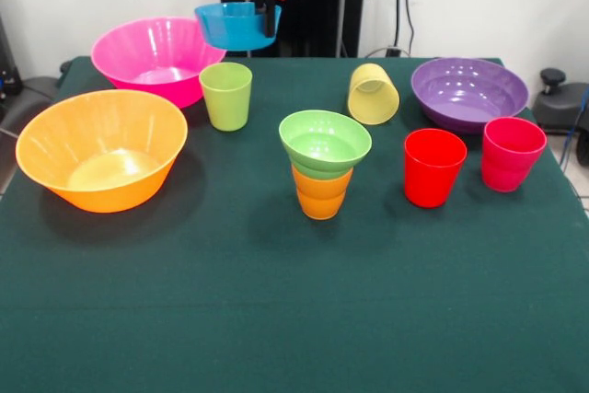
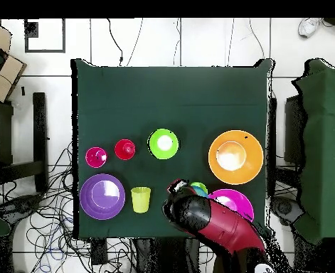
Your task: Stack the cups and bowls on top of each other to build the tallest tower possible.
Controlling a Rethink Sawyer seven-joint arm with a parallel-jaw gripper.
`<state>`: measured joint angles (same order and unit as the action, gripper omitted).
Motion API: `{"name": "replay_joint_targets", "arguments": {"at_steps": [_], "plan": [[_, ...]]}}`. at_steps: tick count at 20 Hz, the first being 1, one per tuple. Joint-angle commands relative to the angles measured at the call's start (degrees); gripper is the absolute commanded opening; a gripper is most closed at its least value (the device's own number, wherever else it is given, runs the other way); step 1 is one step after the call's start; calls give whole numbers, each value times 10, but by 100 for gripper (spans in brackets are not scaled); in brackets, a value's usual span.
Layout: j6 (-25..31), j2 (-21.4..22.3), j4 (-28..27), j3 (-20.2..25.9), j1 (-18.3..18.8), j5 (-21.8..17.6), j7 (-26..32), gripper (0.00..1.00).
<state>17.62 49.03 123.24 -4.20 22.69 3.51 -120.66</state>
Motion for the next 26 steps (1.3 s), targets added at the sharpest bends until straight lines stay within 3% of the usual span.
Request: {"name": "replay_joint_targets", "arguments": {"at_steps": [1,8,15,26], "plan": [[118,0,-36,7,-6,-42,8,0],[117,3,-30,21,8,-41,8,0],[133,-8,-61,26,11,-47,10,0],[141,-37,-105,33,-9,-38,-12,0]]}}
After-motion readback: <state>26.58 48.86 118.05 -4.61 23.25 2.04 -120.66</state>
